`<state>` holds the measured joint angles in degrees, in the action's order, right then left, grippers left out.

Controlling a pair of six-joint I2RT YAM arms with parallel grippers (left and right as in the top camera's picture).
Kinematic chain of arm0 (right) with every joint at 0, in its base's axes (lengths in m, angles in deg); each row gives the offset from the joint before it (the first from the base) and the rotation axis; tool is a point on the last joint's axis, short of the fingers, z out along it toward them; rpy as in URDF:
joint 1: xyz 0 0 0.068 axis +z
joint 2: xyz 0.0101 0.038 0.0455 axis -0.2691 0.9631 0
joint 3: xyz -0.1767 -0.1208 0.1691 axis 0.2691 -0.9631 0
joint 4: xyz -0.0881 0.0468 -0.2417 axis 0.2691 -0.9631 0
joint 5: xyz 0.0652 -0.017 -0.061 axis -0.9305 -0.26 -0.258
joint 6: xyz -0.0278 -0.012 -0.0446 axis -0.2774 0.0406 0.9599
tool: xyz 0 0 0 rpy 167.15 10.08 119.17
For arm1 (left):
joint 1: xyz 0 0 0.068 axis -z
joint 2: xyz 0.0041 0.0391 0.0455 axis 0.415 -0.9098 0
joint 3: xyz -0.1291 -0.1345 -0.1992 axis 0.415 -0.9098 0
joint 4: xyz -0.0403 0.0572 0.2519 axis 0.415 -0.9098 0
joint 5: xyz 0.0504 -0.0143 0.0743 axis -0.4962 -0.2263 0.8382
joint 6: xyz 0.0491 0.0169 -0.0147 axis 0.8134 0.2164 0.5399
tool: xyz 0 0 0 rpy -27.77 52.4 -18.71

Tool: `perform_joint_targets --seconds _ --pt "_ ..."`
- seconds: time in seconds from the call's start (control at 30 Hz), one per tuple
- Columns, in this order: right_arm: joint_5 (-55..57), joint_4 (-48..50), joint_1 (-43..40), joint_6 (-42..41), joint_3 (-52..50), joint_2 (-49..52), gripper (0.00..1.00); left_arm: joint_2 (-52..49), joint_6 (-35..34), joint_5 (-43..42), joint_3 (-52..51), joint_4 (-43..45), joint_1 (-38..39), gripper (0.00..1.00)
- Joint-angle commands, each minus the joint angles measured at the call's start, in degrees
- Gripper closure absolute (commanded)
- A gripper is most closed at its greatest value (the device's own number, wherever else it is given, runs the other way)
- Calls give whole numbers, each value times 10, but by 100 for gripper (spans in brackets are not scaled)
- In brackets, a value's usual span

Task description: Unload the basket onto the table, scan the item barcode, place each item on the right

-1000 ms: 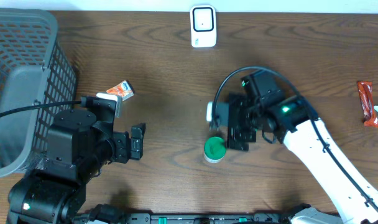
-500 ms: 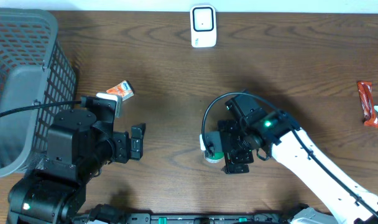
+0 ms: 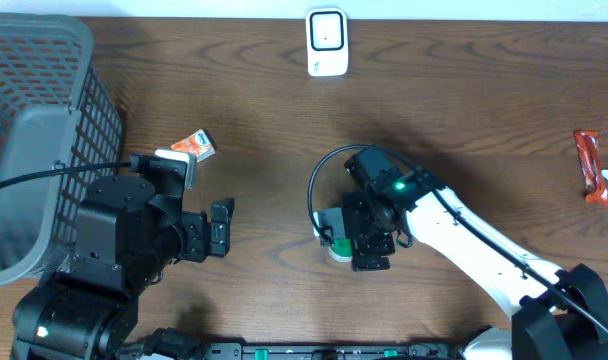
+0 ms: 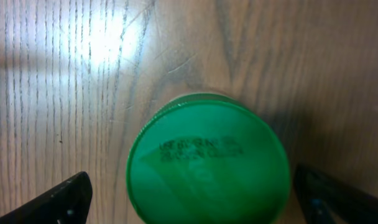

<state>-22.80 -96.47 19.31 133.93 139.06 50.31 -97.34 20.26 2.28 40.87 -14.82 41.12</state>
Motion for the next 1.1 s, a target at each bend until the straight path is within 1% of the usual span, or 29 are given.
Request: perform_joint_targets --seconds 0.0,0.13,0.2,0.33,0.47,0.57,0.63,0.67,0.73,0.8,0.87,0.97,1.0,1.07 --pt "-3 1 14 -31 -2 -1 9 2 -1 5 6 1 -2 2" --pt "-9 2 16 -40 -2 -1 18 1 -1 5 6 1 -2 2" --pt "-10 6 16 -40 -2 -1 26 2 -1 5 6 1 -2 2" --pt "-10 16 16 -42 -2 2 25 2 -1 5 6 1 -2 2" --pt "-10 17 16 -42 -2 21 17 2 -1 5 6 1 -2 2" --pt "-9 25 16 -42 -2 30 21 2 -1 5 6 1 -2 2" --pt "-9 30 16 -42 -2 33 27 1 -1 5 6 1 -2 2" --pt "-9 32 16 -42 -2 35 36 1 -1 5 6 1 -2 2" --pt "-7 36 16 -55 -2 36 47 1 -1 5 6 1 -2 2" --pt "-2 45 16 -81 -2 36 50 1 -1 5 6 1 -2 2" --pt "11 71 16 -142 -2 36 51 2 -1 5 6 1 -2 2" --pt "39 120 16 -259 -2 36 50 1 -1 5 6 1 -2 2" --pt "52 137 16 -311 -2 36 50 2 -1 5 6 1 -2 2" --pt "74 157 16 -394 -2 36 47 1 -1 5 6 1 -2 2"
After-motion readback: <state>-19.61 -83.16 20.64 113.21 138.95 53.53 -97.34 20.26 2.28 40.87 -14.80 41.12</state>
